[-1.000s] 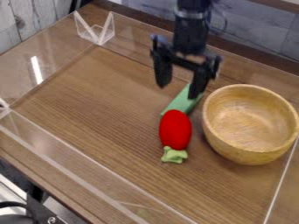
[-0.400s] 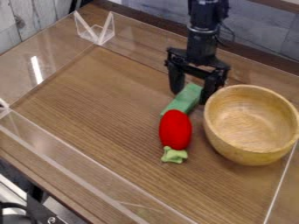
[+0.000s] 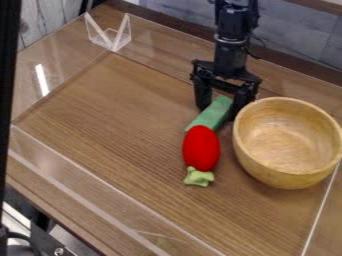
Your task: Put the green stick in the brown bowl
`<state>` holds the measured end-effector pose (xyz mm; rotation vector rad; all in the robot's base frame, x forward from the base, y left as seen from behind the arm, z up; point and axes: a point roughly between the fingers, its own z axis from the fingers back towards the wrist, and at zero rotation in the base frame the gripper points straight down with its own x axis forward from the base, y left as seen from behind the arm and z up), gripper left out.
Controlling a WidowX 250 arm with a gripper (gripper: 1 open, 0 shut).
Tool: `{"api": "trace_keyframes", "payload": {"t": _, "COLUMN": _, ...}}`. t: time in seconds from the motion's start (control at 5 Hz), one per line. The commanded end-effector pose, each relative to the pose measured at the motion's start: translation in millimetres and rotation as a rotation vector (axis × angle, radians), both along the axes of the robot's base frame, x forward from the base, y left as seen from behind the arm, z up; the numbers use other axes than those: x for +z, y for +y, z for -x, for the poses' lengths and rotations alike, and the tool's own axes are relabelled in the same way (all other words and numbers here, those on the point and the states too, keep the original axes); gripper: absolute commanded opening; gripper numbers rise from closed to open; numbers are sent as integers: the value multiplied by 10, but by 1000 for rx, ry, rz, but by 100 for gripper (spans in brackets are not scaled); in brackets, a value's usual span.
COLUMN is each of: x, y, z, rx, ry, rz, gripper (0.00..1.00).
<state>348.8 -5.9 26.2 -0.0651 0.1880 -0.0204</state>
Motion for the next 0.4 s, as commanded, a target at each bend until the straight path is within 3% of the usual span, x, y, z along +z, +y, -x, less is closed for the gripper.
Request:
{"api": "trace_keyframes", "payload": {"t": 0.0, "x": 86, "y": 51, "z": -127, "rx": 6, "ry": -46, "rz": -3, "gripper": 0}}
{"api": "trace_keyframes", "payload": {"t": 0.2, "x": 62, "y": 59, "z": -148, "rx": -2, "ry": -44, "rz": 1, "gripper": 0}}
